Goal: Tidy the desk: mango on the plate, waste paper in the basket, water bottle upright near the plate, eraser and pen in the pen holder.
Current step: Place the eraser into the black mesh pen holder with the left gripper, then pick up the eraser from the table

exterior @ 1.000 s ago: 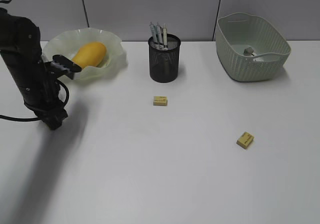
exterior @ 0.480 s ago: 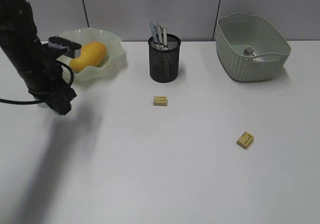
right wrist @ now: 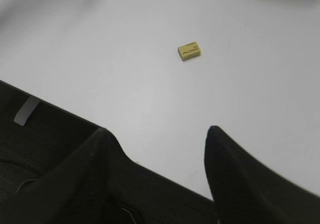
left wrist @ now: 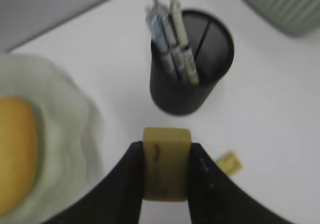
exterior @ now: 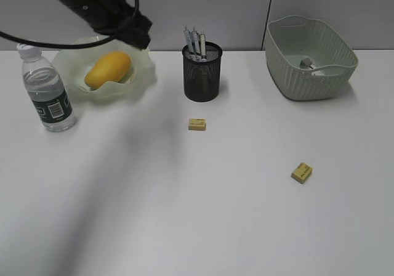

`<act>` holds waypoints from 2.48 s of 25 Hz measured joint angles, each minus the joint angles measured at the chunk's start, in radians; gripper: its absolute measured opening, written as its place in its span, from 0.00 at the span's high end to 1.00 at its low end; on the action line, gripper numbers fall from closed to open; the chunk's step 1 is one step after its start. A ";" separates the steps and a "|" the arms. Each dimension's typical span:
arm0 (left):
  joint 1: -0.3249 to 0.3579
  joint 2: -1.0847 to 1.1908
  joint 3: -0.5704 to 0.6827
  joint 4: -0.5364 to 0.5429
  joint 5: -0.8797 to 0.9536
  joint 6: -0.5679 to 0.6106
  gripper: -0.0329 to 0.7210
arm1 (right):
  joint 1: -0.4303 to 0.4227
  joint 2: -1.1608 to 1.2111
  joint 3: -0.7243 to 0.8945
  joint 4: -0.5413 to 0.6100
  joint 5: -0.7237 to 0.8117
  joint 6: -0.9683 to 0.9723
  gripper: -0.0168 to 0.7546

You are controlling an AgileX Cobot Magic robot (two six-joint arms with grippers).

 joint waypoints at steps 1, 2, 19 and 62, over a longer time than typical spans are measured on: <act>-0.008 0.001 -0.005 -0.027 -0.044 0.000 0.69 | 0.000 0.000 0.000 0.000 0.000 0.000 0.36; -0.016 0.003 -0.005 -0.049 -0.087 0.000 0.69 | 0.000 0.000 0.000 0.000 0.000 0.000 0.36; -0.127 0.204 -0.033 -0.257 -0.552 0.000 0.69 | 0.000 0.000 0.000 0.000 0.000 0.000 0.36; -0.131 0.024 -0.143 0.017 0.295 -0.054 0.44 | 0.000 0.000 0.000 -0.001 0.000 0.001 0.36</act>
